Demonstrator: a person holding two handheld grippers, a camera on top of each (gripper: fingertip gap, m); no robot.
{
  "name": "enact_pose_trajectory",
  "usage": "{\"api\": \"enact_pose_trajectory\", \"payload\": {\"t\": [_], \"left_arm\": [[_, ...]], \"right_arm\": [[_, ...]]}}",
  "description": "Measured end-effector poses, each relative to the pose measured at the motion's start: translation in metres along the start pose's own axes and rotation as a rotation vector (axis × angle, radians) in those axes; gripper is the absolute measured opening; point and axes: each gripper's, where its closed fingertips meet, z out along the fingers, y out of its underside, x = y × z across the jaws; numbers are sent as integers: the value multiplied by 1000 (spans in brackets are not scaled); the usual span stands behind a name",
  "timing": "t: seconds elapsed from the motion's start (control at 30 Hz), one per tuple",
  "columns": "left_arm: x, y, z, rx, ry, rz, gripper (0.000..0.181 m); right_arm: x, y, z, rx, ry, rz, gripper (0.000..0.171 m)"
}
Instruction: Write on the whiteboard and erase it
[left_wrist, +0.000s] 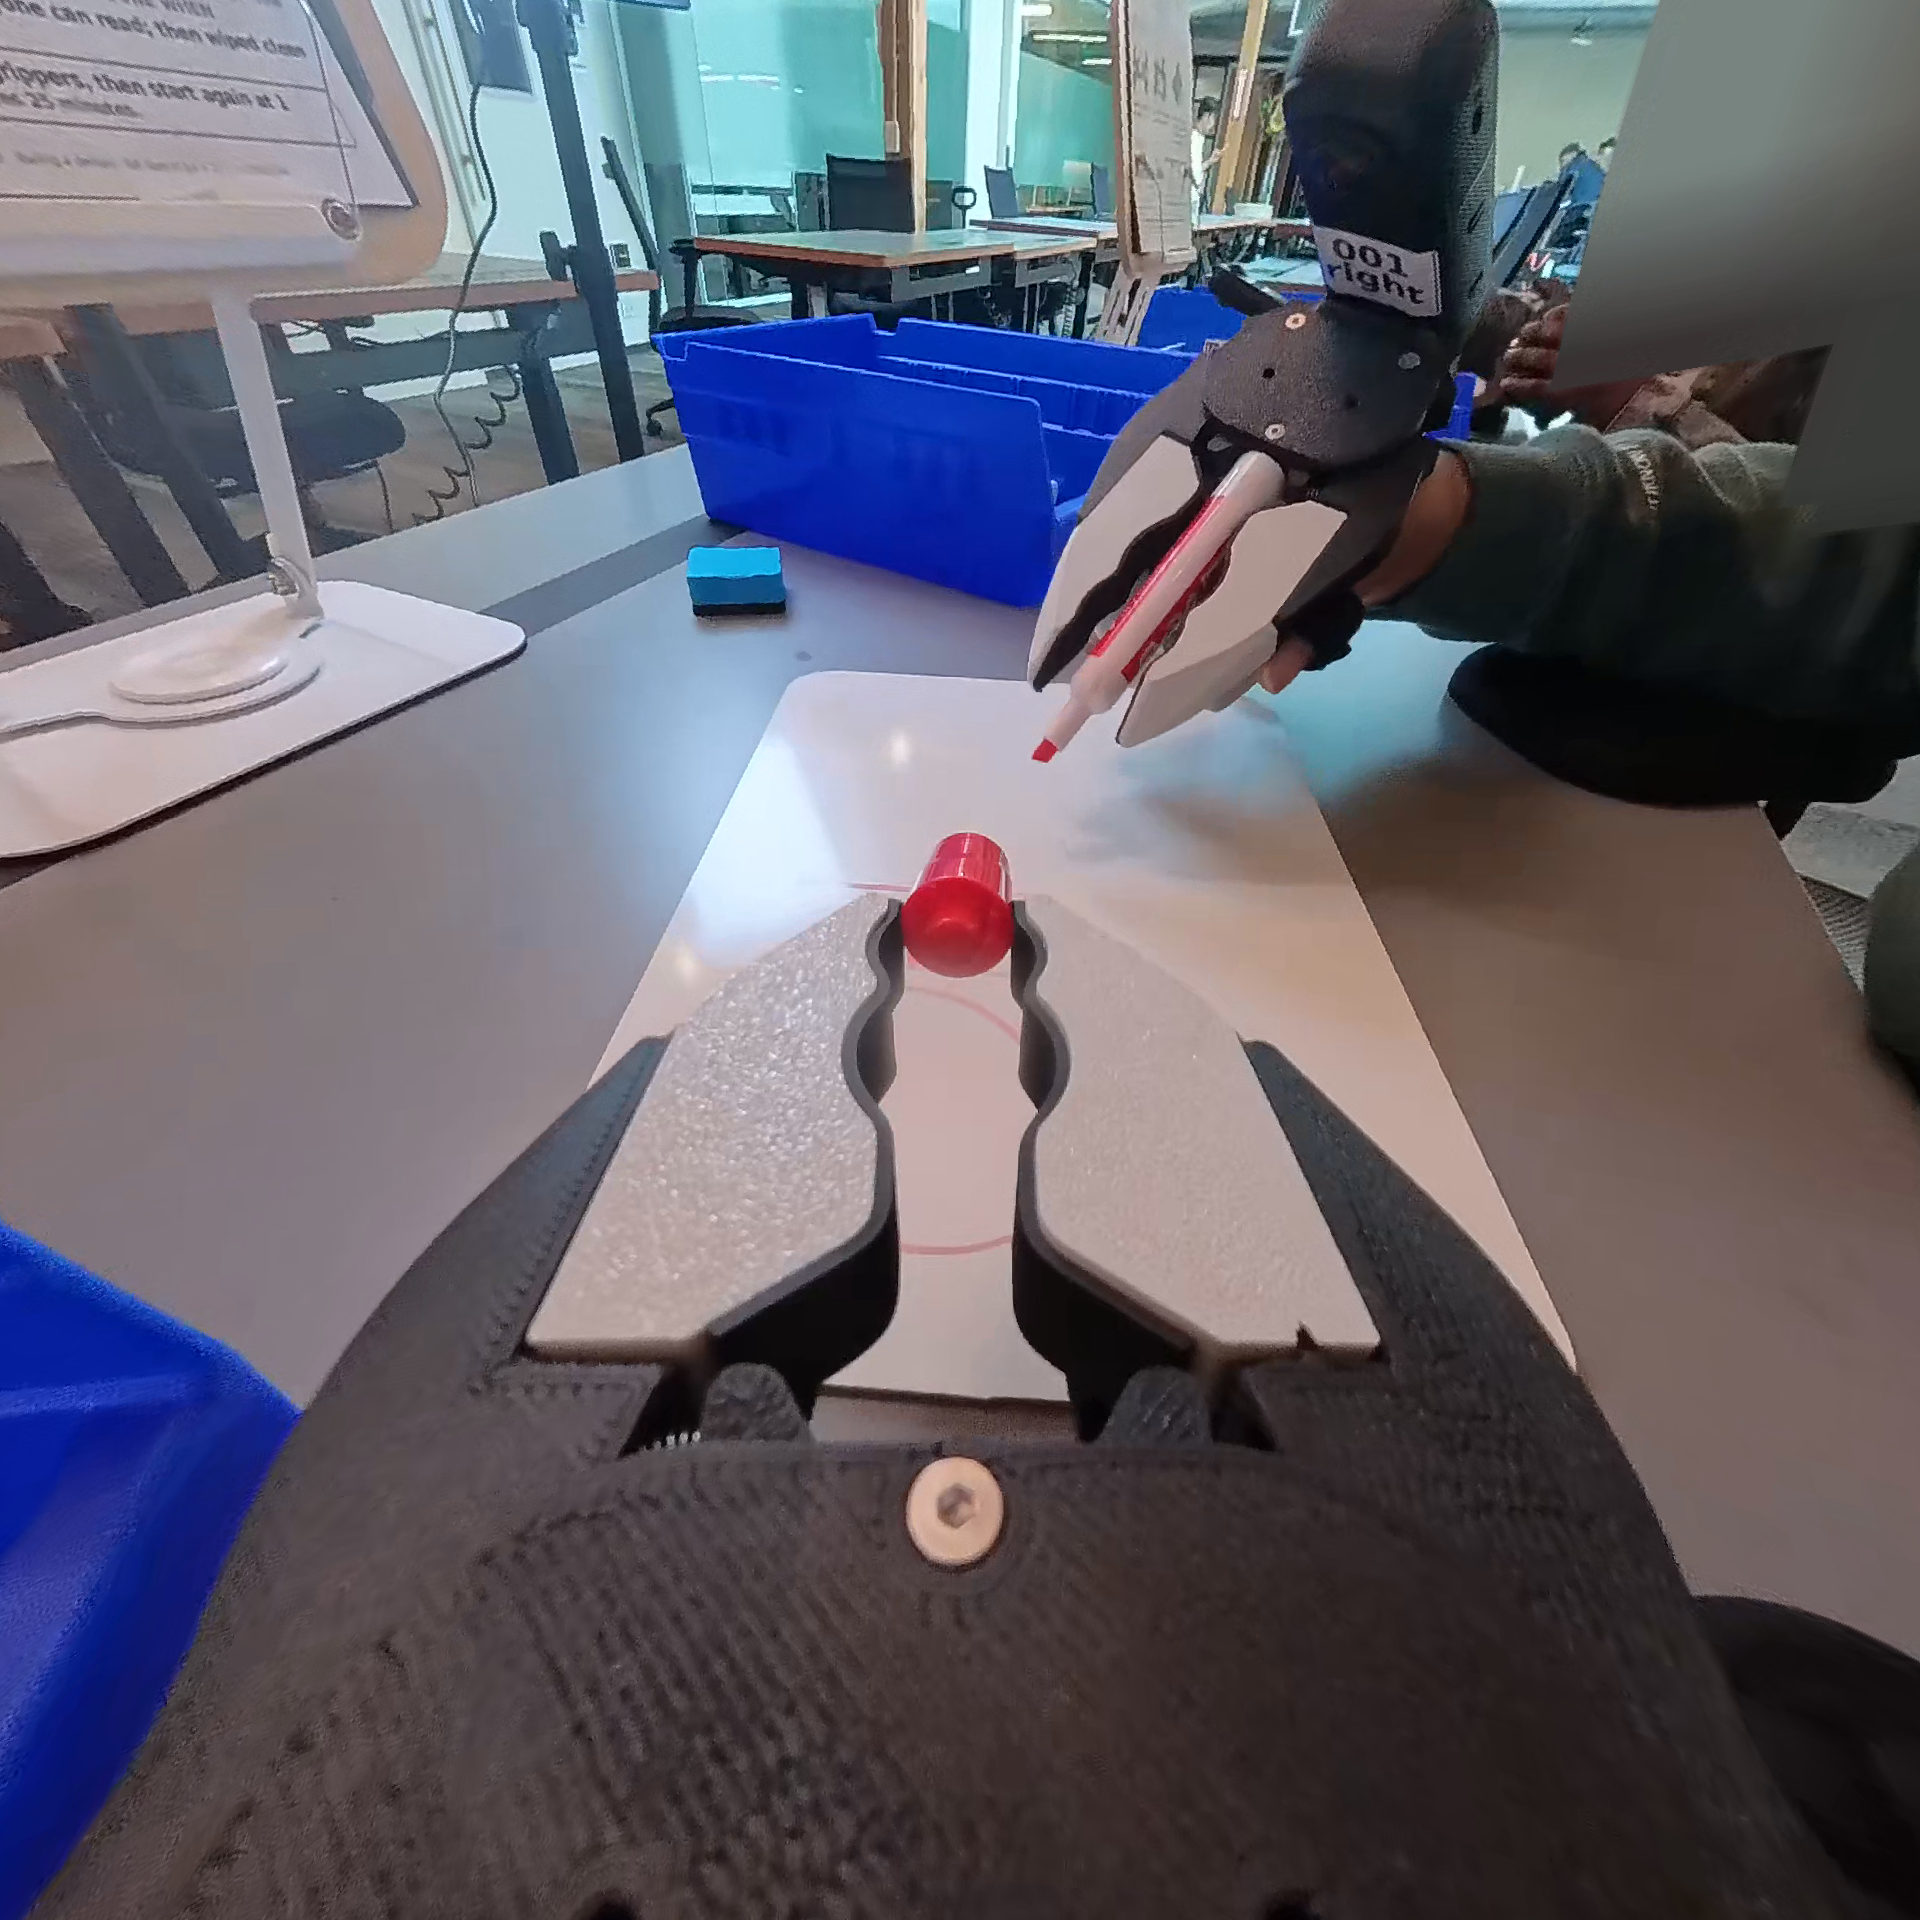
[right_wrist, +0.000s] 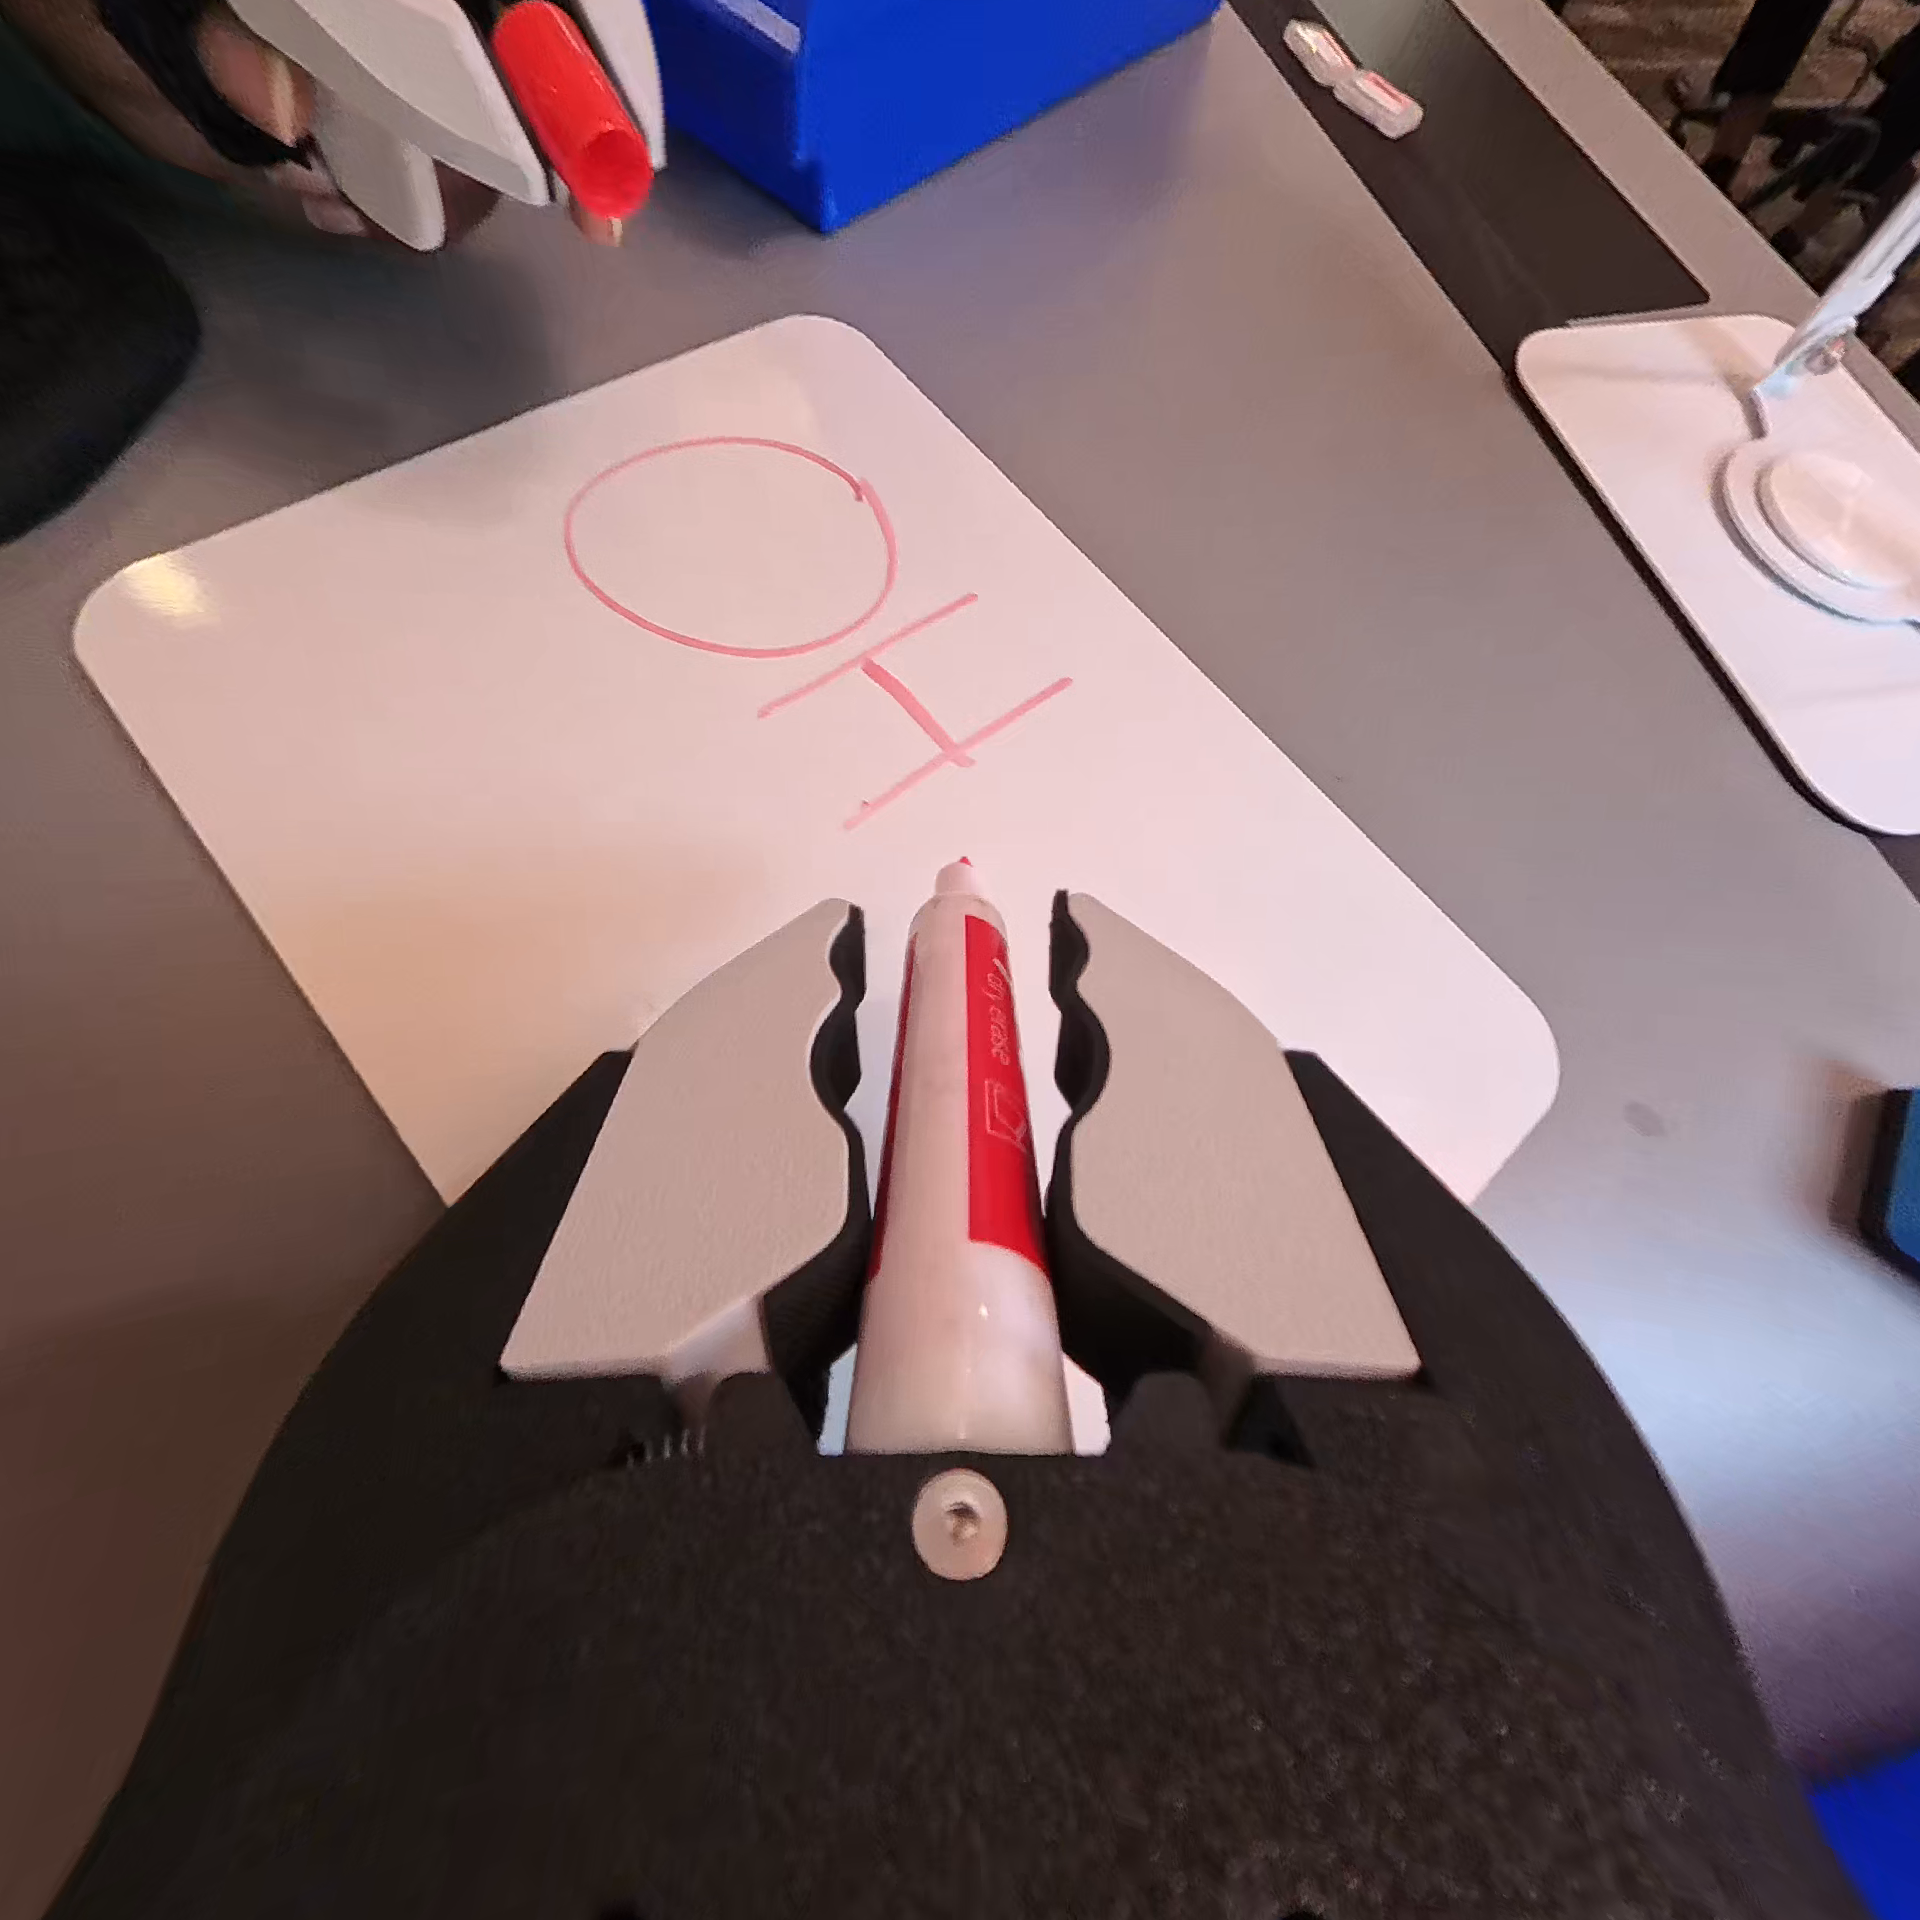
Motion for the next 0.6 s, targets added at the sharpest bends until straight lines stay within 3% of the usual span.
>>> {"api": "enact_pose_trajectory", "payload": {"t": [0.1, 0.17, 0.23, 0.33, 0.47, 0.6], "left_arm": [[-1, 6, 1, -16, -5, 6, 19], [-2, 6, -1, -11, -3, -9, 19], [-2, 5, -3, -6, -6, -9, 19], [0, 6, -5, -3, -4, -4, 19], [4, 8, -2, -6, 22, -13, 19], [8, 9, -1, -5, 41, -3, 19]], "right_arm": [[-8, 7, 8, -8, -31, -6, 35], [-17, 23, 14, -102, -85, -17, 38], [-20, 27, 15, -138, -99, -24, 56], [-20, 10, 4, -78, -112, -1, 67], [1, 0, -6, -60, -48, 51, 67], [51, 6, -9, -143, 102, 164, 66]]}}
